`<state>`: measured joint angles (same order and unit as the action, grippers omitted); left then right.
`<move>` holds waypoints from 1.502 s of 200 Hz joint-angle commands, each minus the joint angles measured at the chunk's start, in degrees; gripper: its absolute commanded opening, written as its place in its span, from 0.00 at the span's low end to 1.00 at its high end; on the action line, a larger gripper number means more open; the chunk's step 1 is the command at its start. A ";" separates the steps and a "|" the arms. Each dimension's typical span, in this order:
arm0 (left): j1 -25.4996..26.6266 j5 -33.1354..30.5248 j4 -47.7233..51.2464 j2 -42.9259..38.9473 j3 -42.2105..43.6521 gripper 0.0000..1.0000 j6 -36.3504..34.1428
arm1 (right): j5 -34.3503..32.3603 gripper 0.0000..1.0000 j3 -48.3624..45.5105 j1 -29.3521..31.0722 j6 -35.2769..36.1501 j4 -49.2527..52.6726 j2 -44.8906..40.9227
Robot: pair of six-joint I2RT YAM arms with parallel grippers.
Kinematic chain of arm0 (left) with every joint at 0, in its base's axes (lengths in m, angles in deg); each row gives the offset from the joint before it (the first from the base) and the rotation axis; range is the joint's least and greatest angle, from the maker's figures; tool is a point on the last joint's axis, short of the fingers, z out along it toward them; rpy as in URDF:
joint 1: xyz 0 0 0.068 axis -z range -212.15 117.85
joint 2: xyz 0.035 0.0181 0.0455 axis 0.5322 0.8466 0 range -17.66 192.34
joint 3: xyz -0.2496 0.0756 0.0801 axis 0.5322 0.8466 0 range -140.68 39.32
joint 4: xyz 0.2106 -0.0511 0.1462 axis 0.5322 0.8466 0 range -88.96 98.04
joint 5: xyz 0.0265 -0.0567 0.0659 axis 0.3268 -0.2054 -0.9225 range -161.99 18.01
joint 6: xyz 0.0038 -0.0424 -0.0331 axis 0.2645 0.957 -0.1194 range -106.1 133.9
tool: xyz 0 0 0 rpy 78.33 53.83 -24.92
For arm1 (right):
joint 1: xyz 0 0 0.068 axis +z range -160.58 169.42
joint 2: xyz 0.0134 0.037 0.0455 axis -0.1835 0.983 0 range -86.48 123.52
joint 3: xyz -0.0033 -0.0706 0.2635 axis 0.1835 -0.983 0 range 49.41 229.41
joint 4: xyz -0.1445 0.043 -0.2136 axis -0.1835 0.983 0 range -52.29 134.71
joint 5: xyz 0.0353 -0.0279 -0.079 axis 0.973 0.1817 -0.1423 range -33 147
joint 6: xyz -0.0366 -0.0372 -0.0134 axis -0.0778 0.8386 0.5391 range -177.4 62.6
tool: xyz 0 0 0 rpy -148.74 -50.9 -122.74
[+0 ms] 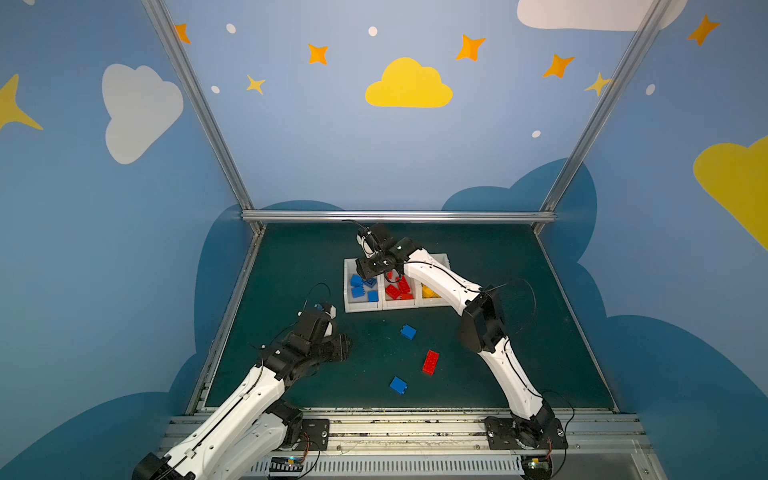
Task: Sort the legos into containers by color
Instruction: 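Carry the blue 2x2 brick across into the blue compartment and open the right gripper, then close the left gripper on a blue brick while the right gripper draws back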
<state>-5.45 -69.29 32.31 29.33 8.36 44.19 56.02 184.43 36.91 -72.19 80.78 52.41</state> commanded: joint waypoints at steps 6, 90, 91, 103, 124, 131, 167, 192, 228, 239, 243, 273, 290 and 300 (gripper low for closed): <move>0.59 -0.59 0.86 0.12 0.20 0.57 0.21 | 0.53 0.62 -1.05 0.03 -0.86 -0.49 -2.72; 5.02 -1.49 0.35 2.28 0.10 0.58 -1.37 | -0.23 0.63 -7.83 -0.43 -2.23 -0.38 -10.73; 5.11 -1.52 0.32 2.39 0.11 0.58 -1.41 | -0.29 0.62 -8.05 -0.49 -2.20 -0.37 -10.96; 6.44 -1.69 -0.02 3.44 -0.05 0.58 -1.82 | -0.89 0.63 -10.88 -0.75 -2.57 -0.15 -13.94; 9.39 -2.38 -0.33 6.04 -0.62 0.59 -2.54 | -2.38 0.63 -17.10 -1.52 -3.59 0.56 -20.16; 10.62 -2.68 -0.48 6.92 -0.89 0.59 -2.70 | -2.98 0.63 -19.55 -1.90 -4.13 0.70 -22.53; 18.10 -4.71 -1.76 12.03 -2.75 0.60 -3.85 | -5.21 0.63 -36.36 -4.55 -7.45 -0.43 -35.00; 22.51 -4.71 -2.63 16.85 -4.56 0.61 -5.19 | -8.45 0.63 -48.57 -6.37 -10.79 -0.59 -43.37; 27.84 -2.98 -3.84 24.56 -7.87 0.62 -6.65 | -10.73 0.64 -64.42 -9.95 -16.91 -1.63 -55.40; 29.26 -2.70 -4.29 26.83 -9.03 0.62 -6.90 | -11.48 0.64 -68.17 -10.88 -18.81 -1.54 -58.62; 29.76 -2.63 -4.38 27.62 -9.46 0.62 -7.04 | -11.75 0.64 -69.40 -11.25 -19.49 -1.42 -59.68; 33.02 -1.53 -4.77 33.14 -12.17 0.64 -7.31 | -14.01 0.64 -77.36 -12.33 -23.78 -1.36 -67.20; 34.65 -0.96 -4.64 36.09 -13.84 0.64 -7.28 | -15.53 0.64 -80.96 -12.49 -25.38 -1.91 -70.99; 35.57 -0.88 -4.42 37.64 -14.69 0.64 -7.33 | -16.04 0.64 -82.44 -12.72 -26.12 -1.81 -72.84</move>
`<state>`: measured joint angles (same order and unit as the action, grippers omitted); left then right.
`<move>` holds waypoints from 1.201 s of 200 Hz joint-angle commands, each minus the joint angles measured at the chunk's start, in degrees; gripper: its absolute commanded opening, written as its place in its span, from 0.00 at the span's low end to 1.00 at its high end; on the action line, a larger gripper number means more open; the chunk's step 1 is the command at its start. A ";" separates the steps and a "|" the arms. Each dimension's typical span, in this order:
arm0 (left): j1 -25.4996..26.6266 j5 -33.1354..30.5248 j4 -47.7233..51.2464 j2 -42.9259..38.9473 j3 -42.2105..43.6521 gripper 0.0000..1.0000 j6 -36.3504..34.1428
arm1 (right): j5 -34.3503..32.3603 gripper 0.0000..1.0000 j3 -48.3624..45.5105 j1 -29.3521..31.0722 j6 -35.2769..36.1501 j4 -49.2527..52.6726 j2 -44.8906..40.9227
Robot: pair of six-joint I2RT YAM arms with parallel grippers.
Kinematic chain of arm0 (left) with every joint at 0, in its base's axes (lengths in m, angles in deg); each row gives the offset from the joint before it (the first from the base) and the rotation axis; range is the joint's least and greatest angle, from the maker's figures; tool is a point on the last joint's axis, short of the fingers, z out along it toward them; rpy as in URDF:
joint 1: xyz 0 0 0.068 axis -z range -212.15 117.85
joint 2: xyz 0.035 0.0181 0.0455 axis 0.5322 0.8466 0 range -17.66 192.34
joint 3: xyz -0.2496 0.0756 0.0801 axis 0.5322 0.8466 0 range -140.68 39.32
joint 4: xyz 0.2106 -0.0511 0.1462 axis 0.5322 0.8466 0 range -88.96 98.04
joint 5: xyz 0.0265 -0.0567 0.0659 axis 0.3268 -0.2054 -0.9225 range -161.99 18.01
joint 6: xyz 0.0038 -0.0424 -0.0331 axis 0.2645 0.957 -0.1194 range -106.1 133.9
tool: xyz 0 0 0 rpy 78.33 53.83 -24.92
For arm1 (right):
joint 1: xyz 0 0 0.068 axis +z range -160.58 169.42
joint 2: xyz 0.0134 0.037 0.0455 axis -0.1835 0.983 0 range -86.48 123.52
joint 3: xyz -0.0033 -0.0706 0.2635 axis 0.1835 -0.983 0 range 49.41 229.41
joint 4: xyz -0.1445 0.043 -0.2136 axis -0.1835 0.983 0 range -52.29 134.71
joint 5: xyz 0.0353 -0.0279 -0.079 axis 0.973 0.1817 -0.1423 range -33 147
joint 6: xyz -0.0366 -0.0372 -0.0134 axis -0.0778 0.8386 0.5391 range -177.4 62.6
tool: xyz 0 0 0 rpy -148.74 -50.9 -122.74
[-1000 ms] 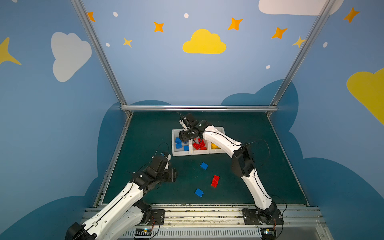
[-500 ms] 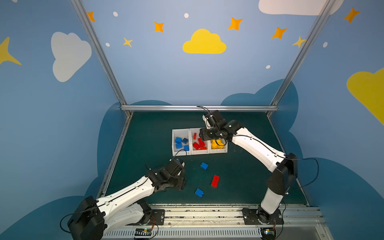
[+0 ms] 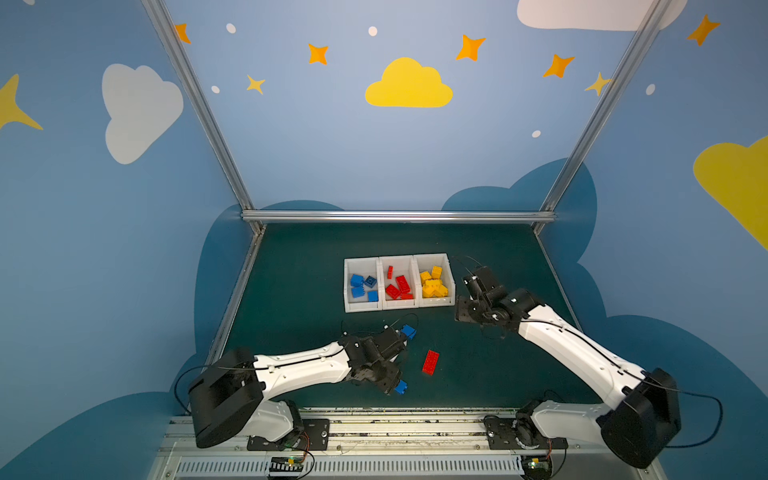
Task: Sort the legos into containers by color
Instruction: 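Close the left gripper on a blue brick while the right gripper draws back, then lift the blue brick and carry it over the blue compartment with the left gripper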
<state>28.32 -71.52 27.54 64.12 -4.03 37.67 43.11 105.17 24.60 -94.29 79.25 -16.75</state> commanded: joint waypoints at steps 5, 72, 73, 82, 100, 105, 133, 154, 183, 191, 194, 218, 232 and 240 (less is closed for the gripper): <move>2.22 1.33 0.54 3.55 -2.91 0.64 -0.78 | -3.24 0.64 -3.81 -0.52 -4.35 -0.19 -4.51; 6.05 -1.41 4.75 10.50 -7.09 0.60 0.51 | -3.42 0.64 -7.73 -1.08 -7.06 2.56 -10.26; 6.10 -1.51 4.77 10.50 -7.09 0.60 0.50 | -3.51 0.64 -7.75 -1.08 -7.10 2.57 -10.29; 6.39 -2.02 5.04 10.84 -7.11 0.59 0.82 | -3.71 0.64 -8.08 -1.08 -7.23 2.67 -10.79; 6.77 -2.99 5.59 11.60 -7.57 0.58 0.69 | -3.91 0.64 -8.69 -1.11 -7.50 2.52 -11.65; 7.02 -3.37 5.79 11.78 -7.75 0.58 0.54 | -3.89 0.64 -8.85 -1.12 -7.57 2.45 -11.80; 7.65 -4.69 6.41 13.32 -8.37 0.55 -0.13 | -3.53 0.64 -9.73 -1.14 -8.11 1.79 -12.60; 7.89 -5.24 6.55 14.22 -8.43 0.52 0.00 | -3.53 0.64 -10.41 -1.13 -8.47 1.70 -13.11; 7.91 -6.62 6.77 14.06 -8.61 0.47 -0.29 | -4.00 0.64 -10.86 -1.16 -8.71 1.86 -14.13; 7.91 -7.25 6.97 13.80 -8.74 0.46 -0.57 | -4.28 0.64 -11.02 -1.17 -8.82 1.89 -14.55; 7.91 -7.50 7.03 13.73 -8.76 0.46 -0.73 | -4.36 0.64 -11.10 -1.14 -8.83 1.88 -14.78; 7.52 -8.72 7.44 13.33 -9.19 0.45 -1.79 | -5.09 0.63 -11.74 -1.15 -8.55 1.57 -16.41; 6.83 -8.65 7.21 12.83 -9.23 0.44 -2.19 | -5.37 0.63 -12.21 -1.16 -8.47 1.38 -17.44; 6.24 -8.39 6.88 12.18 -9.21 0.44 -2.44 | -5.58 0.63 -12.43 -1.14 -8.55 1.38 -17.96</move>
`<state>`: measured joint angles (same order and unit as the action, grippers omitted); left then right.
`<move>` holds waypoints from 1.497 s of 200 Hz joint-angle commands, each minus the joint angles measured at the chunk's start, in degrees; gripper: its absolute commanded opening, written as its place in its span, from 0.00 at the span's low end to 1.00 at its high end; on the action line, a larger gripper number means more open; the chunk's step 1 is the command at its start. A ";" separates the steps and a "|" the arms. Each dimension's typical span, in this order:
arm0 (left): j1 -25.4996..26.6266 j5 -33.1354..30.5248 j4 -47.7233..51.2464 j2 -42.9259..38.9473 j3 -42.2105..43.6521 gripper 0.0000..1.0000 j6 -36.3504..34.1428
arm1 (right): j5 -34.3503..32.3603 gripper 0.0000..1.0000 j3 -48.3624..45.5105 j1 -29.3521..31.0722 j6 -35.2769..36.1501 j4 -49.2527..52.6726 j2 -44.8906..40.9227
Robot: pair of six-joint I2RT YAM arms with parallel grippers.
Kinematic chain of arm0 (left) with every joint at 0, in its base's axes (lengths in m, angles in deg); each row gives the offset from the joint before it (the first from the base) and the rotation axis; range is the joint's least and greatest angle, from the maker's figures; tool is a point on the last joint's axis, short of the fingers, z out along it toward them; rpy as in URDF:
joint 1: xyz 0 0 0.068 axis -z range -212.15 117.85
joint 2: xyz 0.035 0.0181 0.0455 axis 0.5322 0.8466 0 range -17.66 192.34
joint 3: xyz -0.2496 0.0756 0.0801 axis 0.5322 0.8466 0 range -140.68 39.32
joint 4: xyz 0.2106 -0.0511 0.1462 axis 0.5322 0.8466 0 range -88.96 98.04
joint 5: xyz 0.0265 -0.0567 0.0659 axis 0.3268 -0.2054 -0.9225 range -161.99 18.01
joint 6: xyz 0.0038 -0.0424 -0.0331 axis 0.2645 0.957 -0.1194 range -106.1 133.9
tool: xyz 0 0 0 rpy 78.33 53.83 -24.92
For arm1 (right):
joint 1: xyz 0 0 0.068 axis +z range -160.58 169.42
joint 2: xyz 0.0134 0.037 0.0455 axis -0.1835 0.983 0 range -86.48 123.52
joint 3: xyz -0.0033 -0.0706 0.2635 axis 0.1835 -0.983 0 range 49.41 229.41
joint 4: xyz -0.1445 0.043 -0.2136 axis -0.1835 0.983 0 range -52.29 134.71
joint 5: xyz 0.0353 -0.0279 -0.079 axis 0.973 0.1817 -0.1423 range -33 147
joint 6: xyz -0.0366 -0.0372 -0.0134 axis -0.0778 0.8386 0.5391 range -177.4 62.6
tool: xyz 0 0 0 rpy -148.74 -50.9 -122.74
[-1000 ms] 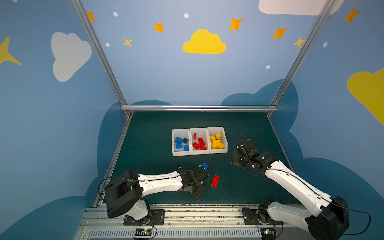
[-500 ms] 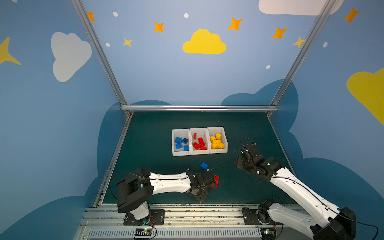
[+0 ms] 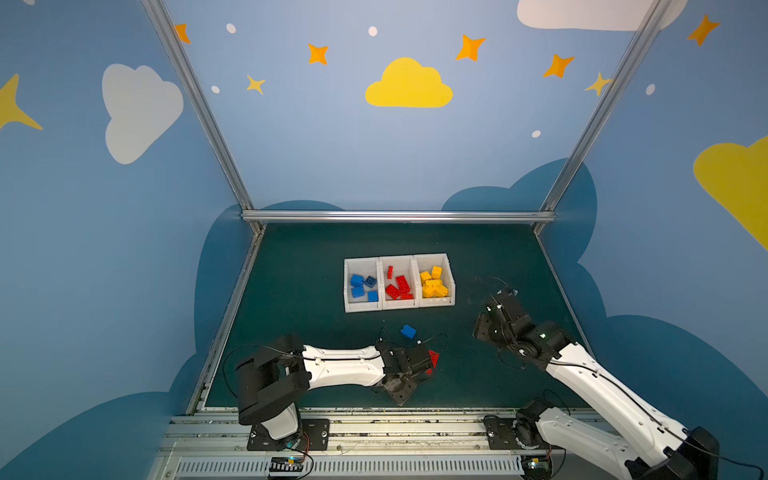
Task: Sort the legos into containers by color
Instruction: 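Lift the blue brick and carry it over the blue compartment with the left gripper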
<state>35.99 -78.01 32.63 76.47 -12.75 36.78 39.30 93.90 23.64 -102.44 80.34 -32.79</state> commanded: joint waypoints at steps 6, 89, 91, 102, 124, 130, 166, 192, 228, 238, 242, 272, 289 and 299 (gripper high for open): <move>-1.96 -1.80 1.56 -0.63 -0.56 0.44 -2.11 | -1.99 0.63 -1.28 -0.20 -0.49 0.34 -2.42; -25.18 -5.90 0.19 -11.41 -8.29 0.44 -12.94 | -3.93 0.62 -1.53 -0.24 -1.06 0.35 -4.70; -26.09 -5.68 -0.03 -11.55 -8.61 0.44 -13.31 | -3.93 0.62 -1.52 -0.28 -1.01 0.31 -4.69; -30.31 -4.41 -1.26 -11.35 -10.23 0.44 -14.82 | -3.88 0.62 -1.52 -0.26 -1.02 0.13 -4.67; -37.69 -1.09 -3.09 -8.58 -13.71 0.44 -16.72 | -3.48 0.62 -1.43 -0.23 -1.02 -0.26 -4.48; -39.34 -0.07 -3.11 -7.39 -14.83 0.44 -16.91 | -3.27 0.62 -1.49 -0.27 -1.02 -0.34 -4.29; -45.43 3.68 -3.39 -0.09 -20.05 0.44 -17.47 | -2.39 0.62 -0.84 -0.23 -0.67 -0.27 -3.22; -46.62 5.36 -4.43 2.63 -21.68 0.44 -17.46 | -1.85 0.62 -0.51 -0.28 -0.39 -0.23 -2.72; -47.32 5.87 -4.17 4.83 -22.54 0.57 -16.81 | -1.14 0.62 -0.68 -0.29 -0.34 -0.53 -2.23; -47.35 5.76 -4.37 4.54 -22.22 0.63 -16.64 | -0.78 0.63 -0.58 -0.21 -0.15 -0.66 -1.98; -47.39 5.76 -4.49 4.46 -22.05 0.64 -16.50 | -0.71 0.63 -0.56 -0.28 -0.07 -0.71 -1.93; -47.45 5.49 -5.13 2.85 -21.09 0.65 -16.14 | 0.07 0.63 -0.22 -0.26 0.20 -1.09 -0.81; -47.52 5.57 -5.03 2.04 -20.73 0.65 -15.98 | 0.76 0.63 -0.04 -0.24 0.30 -1.65 -0.14; -47.51 5.67 -5.12 1.54 -20.38 0.65 -15.77 | 1.07 0.63 0.04 -0.22 0.30 -1.80 0.26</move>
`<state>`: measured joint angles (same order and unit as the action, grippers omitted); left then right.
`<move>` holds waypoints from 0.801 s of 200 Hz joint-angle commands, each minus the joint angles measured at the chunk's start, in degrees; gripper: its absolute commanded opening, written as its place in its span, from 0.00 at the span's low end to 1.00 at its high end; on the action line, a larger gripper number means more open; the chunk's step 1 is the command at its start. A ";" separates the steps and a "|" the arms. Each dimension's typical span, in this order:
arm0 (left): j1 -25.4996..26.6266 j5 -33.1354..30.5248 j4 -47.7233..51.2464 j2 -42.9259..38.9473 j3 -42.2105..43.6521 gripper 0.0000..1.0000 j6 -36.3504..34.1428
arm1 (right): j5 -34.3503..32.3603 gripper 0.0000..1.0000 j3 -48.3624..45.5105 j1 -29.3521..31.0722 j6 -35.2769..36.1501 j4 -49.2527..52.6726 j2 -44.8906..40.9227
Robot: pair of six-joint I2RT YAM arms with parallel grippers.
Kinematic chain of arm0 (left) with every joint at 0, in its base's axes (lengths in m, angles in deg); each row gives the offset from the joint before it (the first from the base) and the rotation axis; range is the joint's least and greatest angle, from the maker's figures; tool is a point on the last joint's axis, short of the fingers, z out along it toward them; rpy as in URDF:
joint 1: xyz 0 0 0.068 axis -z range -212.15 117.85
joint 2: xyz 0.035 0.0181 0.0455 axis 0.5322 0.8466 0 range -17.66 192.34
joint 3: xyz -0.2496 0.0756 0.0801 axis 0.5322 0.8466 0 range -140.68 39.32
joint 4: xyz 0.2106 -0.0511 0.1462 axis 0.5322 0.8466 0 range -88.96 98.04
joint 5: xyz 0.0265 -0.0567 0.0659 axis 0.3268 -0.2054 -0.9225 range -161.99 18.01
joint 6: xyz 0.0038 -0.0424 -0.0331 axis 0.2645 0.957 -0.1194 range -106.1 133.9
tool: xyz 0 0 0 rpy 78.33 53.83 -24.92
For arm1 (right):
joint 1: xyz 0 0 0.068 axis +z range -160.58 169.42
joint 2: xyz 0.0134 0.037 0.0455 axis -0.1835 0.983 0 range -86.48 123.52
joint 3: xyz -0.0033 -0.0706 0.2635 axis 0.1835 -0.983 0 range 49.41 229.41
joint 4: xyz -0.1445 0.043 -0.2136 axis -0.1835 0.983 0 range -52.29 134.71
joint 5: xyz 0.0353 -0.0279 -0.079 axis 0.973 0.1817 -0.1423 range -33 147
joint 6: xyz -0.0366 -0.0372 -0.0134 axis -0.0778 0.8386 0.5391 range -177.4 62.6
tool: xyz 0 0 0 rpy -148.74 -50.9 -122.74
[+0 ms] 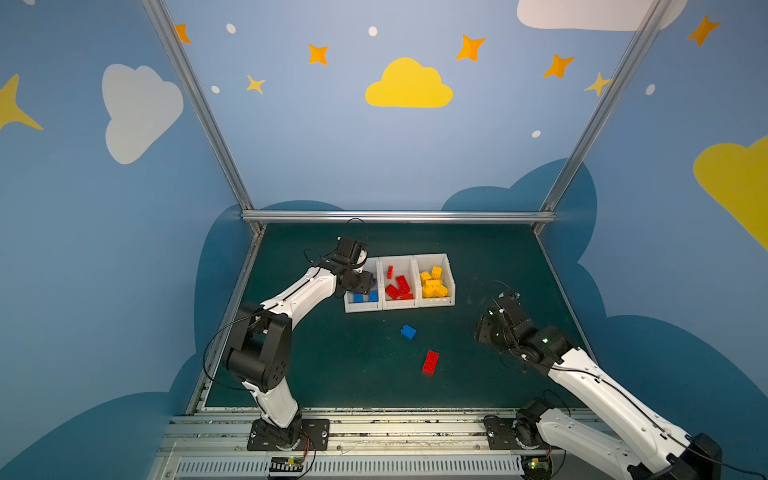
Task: Sort the legos into containers by color
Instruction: 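Lift the blue brick and carry it over the blue compartment with the left gripper, then open the left gripper over the tray while the right gripper lowers onto the red brick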
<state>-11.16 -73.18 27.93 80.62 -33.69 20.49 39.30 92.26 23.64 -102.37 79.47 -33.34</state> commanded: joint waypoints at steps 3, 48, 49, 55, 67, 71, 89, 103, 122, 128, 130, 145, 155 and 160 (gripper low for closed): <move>-0.41 0.84 -0.37 -2.77 0.71 0.65 0.59 | 1.17 0.63 1.71 -0.22 0.28 -0.96 0.88; -0.92 1.97 -1.80 -5.28 2.87 0.65 2.36 | 3.26 0.63 2.21 -0.24 0.50 -1.24 2.74; -0.89 1.98 -1.82 -5.37 2.92 0.65 2.41 | 3.36 0.63 2.22 -0.27 0.50 -1.24 2.79; -0.95 2.06 -1.82 -5.63 3.13 0.65 2.54 | 3.90 0.63 2.29 -0.17 0.43 -1.37 3.22; -1.03 2.16 -1.89 -6.65 3.77 0.65 2.83 | 5.44 0.63 2.26 -0.14 0.16 -1.50 4.20; -1.00 2.16 -1.87 -7.02 4.05 0.65 2.96 | 6.07 0.63 2.24 -0.20 0.08 -1.58 4.60; -0.98 2.44 -2.24 -9.10 5.85 0.65 3.64 | 8.55 0.63 2.28 0.19 -0.53 -2.19 6.77; -1.12 2.60 -2.21 -10.91 7.53 0.66 4.09 | 9.58 0.63 2.46 0.93 -1.79 -2.34 8.70; -1.01 2.21 -2.22 -13.74 10.00 0.66 4.76 | 10.30 0.63 3.32 2.78 -3.07 -2.18 11.76; -1.11 2.00 -2.26 -14.61 10.87 0.66 5.01 | 10.40 0.63 3.76 3.50 -3.47 -1.91 12.99; -1.12 1.92 -2.30 -14.92 11.18 0.66 5.10 | 10.40 0.63 3.91 3.73 -3.64 -1.87 13.35; -1.22 1.47 -2.76 -17.08 13.36 0.66 6.13 | 10.62 0.63 5.36 5.92 -4.67 -1.43 16.68; -1.29 1.41 -3.31 -18.53 14.72 0.66 6.88 | 11.16 0.63 6.56 7.47 -5.29 -1.11 19.20; -1.36 1.45 -3.51 -19.16 15.31 0.66 7.30 | 11.48 0.63 7.28 8.29 -5.66 -0.93 20.73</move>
<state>-12.12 -71.65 25.62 64.47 -20.71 25.52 49.05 95.82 29.02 -105.48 77.74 -17.01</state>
